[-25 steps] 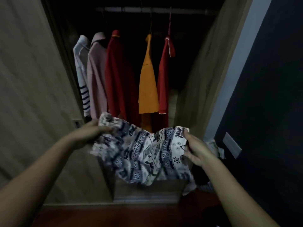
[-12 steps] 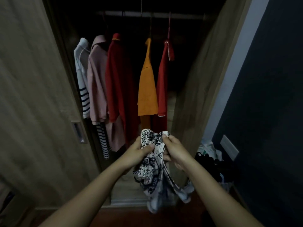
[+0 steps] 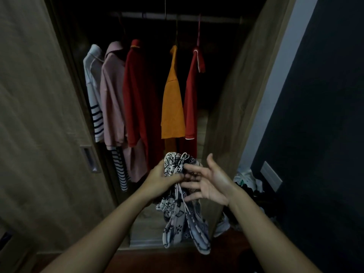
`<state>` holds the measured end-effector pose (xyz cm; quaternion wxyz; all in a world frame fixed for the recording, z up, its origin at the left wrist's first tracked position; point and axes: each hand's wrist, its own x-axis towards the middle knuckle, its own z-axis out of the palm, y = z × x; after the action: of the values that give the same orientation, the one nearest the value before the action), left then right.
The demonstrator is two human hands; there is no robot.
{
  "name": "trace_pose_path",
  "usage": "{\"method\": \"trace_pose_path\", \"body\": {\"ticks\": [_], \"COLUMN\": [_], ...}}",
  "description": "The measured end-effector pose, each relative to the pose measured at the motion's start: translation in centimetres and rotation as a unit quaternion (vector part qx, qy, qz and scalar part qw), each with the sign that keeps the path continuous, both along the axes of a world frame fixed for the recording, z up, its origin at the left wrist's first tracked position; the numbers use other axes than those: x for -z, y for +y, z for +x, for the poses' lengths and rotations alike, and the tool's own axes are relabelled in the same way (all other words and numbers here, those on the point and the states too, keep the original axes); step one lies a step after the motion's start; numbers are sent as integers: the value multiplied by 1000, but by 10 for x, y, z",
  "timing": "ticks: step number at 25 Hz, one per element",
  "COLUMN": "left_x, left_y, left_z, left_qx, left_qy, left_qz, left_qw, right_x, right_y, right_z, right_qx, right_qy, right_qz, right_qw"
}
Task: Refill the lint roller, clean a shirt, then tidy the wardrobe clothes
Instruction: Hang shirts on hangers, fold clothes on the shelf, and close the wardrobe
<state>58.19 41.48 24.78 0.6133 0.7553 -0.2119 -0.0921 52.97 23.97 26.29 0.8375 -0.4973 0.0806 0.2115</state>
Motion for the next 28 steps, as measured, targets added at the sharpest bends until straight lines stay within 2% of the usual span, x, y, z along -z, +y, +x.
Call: {"method": "trace_pose_path", "body": {"ticks": [2,3,4,6,7,9,11,13,14,16,18,20,22,25,27,28], "left_x": [-4,-8,-17,-35,-45,-63,-73,-73,-71,-52,-31,-27,-39,-52,-42,-36], "left_y": [-1,0,1,7,10,20,33,50,57,69,72,72,75,66,49,42], "left_z": [3,5,4,7,8,13,22,27,26,25,29,37,44,46,39,36], "left_qx": [-23,-21,-17,-8,-2,13,27,66,80,57,-8,-50,-58,-65,-89,-115], "left_qy": [2,5,13,39,53,86,154,217,230,232,213,133,79,9,11,15], "left_qz": [-1,-1,-4,-36,-61,-127,-191,-223,-236,-250,-240,-197,-175,-215,-219,-208], "left_qw": [1000,1000,1000,999,997,988,969,948,941,938,947,970,980,974,971,971], "right_x": [6,17,31,59,71,74,56,15,-4,-39,-67,-94,-111,-114,-100,-93], "right_y": [0,0,-2,-10,-13,-19,-26,-27,-27,-24,-20,-20,-24,-29,-27,-27], "right_z": [0,3,6,9,8,8,23,35,38,39,35,32,30,27,27,28], "right_qx": [15,51,101,214,226,188,172,185,198,218,226,224,240,262,246,272], "right_qy": [-12,-24,-38,-16,5,7,-47,-121,-163,-229,-299,-373,-434,-472,-477,-475], "right_qz": [0,-39,-105,-265,-293,-257,-165,-103,-123,-232,-342,-423,-461,-463,-507,-511], "right_qw": [1000,998,989,940,929,948,970,970,959,920,862,795,736,703,675,663]}}
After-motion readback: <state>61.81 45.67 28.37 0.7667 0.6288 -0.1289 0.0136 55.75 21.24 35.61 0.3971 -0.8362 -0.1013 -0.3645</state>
